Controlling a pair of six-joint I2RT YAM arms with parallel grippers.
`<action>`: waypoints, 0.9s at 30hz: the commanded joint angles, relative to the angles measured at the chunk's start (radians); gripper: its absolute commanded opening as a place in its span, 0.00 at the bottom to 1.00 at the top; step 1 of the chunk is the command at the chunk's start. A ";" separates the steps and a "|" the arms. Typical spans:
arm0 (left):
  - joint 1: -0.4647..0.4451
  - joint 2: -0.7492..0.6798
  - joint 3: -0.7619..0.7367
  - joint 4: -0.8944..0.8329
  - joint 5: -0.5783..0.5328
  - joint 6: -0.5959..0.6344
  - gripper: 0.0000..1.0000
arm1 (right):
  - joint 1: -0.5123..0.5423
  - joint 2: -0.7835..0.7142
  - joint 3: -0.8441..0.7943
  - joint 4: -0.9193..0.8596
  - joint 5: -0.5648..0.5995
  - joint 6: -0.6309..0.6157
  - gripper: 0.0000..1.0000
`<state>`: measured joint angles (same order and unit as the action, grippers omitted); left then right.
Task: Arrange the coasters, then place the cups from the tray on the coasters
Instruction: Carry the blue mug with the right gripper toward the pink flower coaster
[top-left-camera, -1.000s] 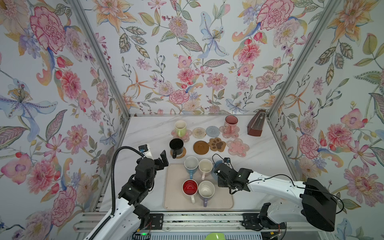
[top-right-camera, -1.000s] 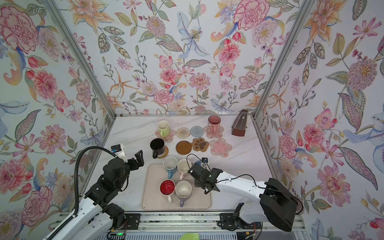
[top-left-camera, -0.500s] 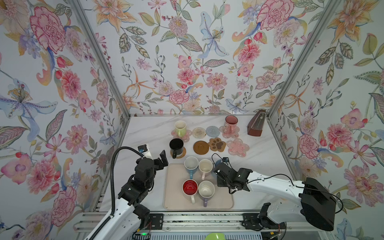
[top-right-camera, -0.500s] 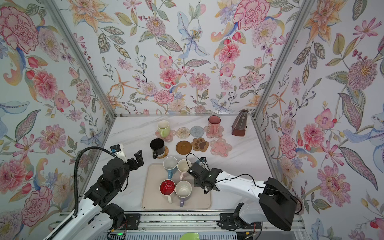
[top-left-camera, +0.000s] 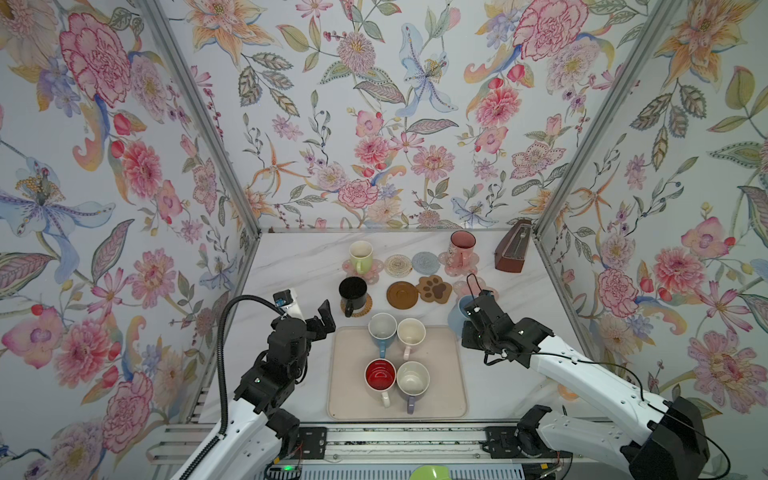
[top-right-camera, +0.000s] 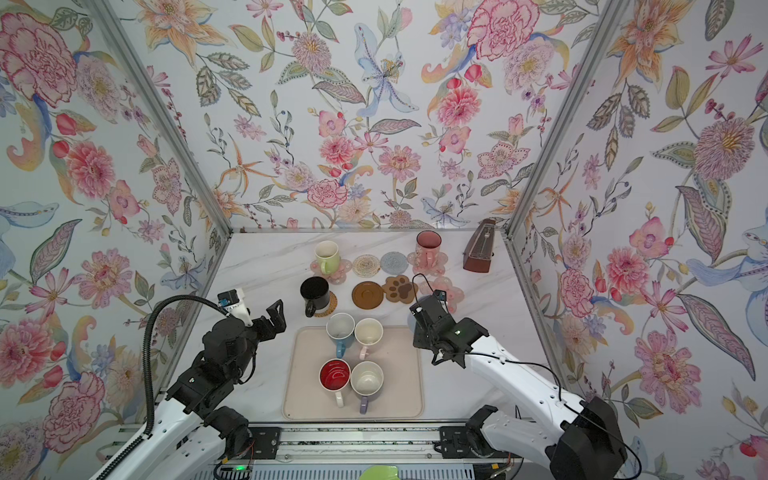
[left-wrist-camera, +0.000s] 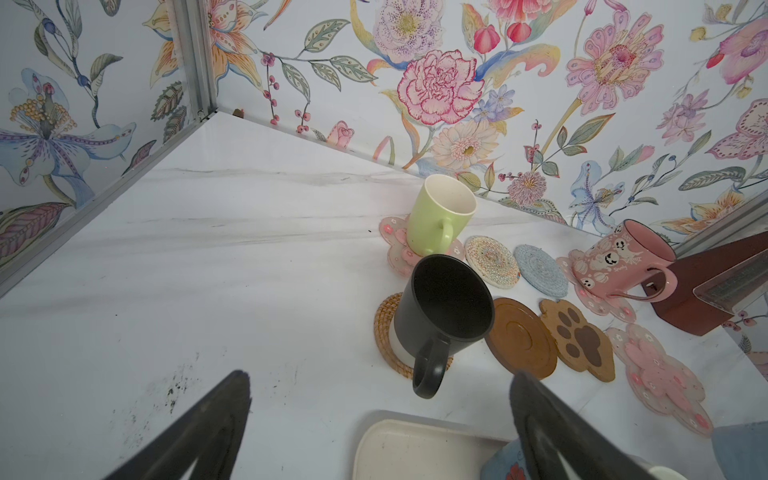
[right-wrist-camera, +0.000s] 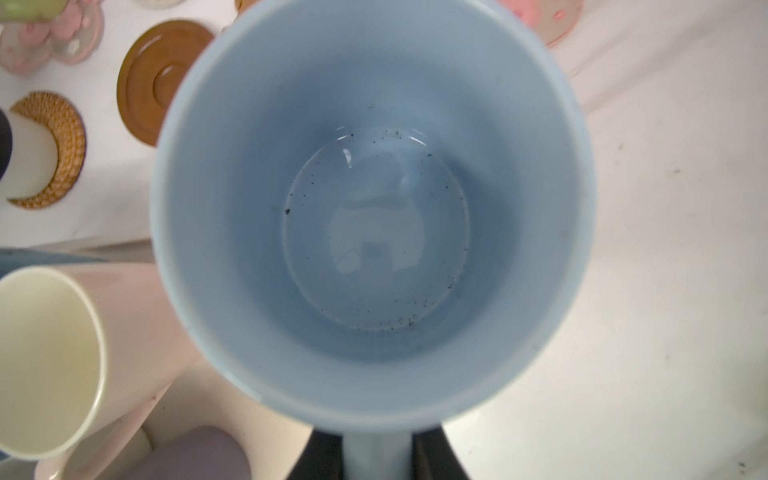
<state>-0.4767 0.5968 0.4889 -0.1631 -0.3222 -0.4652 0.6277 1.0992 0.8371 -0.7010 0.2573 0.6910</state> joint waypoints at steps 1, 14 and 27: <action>0.011 -0.006 -0.014 -0.018 -0.012 -0.012 0.99 | -0.097 -0.033 0.072 0.012 0.036 -0.116 0.00; 0.012 -0.011 -0.008 -0.019 -0.020 -0.009 0.99 | -0.307 0.059 0.096 0.176 -0.002 -0.268 0.00; 0.014 -0.015 -0.003 -0.030 -0.022 -0.010 0.99 | -0.374 0.250 0.134 0.385 -0.037 -0.323 0.00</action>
<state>-0.4759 0.5941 0.4854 -0.1646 -0.3225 -0.4694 0.2600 1.3308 0.9100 -0.4683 0.2123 0.3996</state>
